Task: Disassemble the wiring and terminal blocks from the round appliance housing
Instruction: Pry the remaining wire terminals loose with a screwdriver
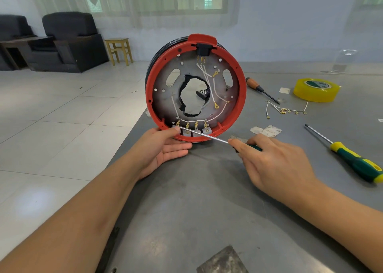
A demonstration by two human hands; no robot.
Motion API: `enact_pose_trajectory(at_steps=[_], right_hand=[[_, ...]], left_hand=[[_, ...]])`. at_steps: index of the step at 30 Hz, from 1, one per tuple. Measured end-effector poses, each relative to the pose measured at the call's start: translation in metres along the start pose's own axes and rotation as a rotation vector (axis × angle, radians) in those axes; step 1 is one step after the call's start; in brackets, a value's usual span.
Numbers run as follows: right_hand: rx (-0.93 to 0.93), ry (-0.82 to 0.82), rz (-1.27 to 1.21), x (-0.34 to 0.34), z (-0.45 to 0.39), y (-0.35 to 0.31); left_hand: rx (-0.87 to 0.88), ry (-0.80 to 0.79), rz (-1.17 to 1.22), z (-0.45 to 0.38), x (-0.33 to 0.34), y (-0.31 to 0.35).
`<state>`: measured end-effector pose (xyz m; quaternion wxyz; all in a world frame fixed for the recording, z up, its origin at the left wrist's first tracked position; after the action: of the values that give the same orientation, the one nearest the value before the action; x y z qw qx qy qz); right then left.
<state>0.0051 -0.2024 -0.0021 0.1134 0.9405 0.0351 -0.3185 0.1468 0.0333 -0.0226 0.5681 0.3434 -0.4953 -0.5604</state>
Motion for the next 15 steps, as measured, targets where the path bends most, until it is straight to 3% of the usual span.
enact_pose_trajectory(at_steps=[4,11,15], right_hand=[[-0.011,0.018,-0.012,0.002,0.003,0.001],[-0.044,0.071,-0.045,0.004,0.007,0.002],[-0.047,0.083,-0.052,0.005,0.008,0.002]], left_hand=[[-0.046,0.07,-0.052,0.005,0.001,0.007],[0.019,0.36,-0.499,0.002,-0.009,0.02],[-0.031,0.356,-0.472,0.004,-0.007,0.023]])
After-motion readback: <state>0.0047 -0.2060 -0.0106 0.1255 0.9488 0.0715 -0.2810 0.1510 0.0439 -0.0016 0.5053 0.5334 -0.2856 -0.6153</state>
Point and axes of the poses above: each hand's wrist, its own z-axis away from the middle knuckle, its own x-axis out of the palm, y = z × x, the point moved 3 cm from there along -z, towards the middle knuckle, and after that the axes turned 14 degrees about y, right-handed, at the moved point
